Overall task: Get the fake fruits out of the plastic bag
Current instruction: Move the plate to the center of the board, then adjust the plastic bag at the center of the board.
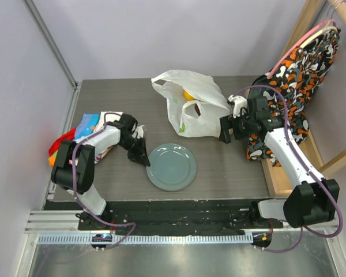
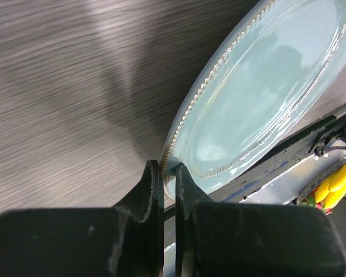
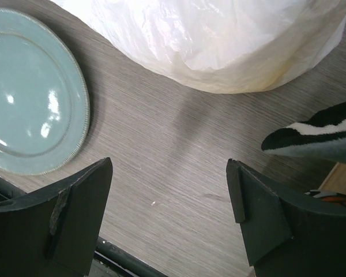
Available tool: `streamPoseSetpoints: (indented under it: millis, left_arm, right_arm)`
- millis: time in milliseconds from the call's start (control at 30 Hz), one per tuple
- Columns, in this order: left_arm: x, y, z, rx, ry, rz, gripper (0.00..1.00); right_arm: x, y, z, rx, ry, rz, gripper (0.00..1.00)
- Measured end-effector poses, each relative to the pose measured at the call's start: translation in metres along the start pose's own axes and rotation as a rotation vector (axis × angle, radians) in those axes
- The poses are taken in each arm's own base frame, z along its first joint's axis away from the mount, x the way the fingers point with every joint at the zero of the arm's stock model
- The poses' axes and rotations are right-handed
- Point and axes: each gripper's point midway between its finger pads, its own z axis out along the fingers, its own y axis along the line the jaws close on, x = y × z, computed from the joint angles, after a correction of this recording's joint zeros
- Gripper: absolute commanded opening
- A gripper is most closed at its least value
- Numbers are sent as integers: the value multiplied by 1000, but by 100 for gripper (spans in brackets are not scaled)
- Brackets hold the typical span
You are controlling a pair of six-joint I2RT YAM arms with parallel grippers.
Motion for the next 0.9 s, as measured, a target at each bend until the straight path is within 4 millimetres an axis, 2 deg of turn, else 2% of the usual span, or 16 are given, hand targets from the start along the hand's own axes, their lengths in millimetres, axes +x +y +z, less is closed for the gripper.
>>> streamPoseSetpoints:
  millis: [67,133,167,233,267,400,500,567,600,667,767,900]
  left_arm:
    - [-1,7,-5,-6,-7,-19,0]
    - [-5,19,-12,-23,-16,-43,18]
    - [-7,25,-16,-34,-21,-51,32]
    - [-12,37,-22,-63,-32,-56,44]
    - [-14,44,-24,-91,-40,-57,53]
    - [-13,59,-29,-149,-43,-61,67]
    - [-14,58,-41,-179,-50,-55,74]
    - [-23,49,-59,-187,-85,-23,81]
    - [-29,43,-69,-187,-109,-6,81]
    - [-50,27,-96,-186,-186,60,84]
    - [-98,-5,-150,-185,-357,236,84]
    - [-173,-63,-233,-179,-617,527,83]
  right_arm:
    - [2,1,5,-7,13,-5,88]
    - [3,4,11,-18,27,-13,87]
    - [4,7,14,-27,36,-21,88]
    - [3,15,20,-47,51,-44,88]
    - [2,20,23,-57,57,-58,88]
    - [-9,36,31,-89,54,-101,87]
    - [-19,45,34,-95,39,-112,86]
    - [-22,51,35,-94,34,-119,86]
    - [-22,54,37,-90,34,-125,86]
    - [-21,63,40,-90,41,-139,86]
    - [-25,70,46,-76,50,-138,87]
    - [-40,66,58,-39,38,-95,87]
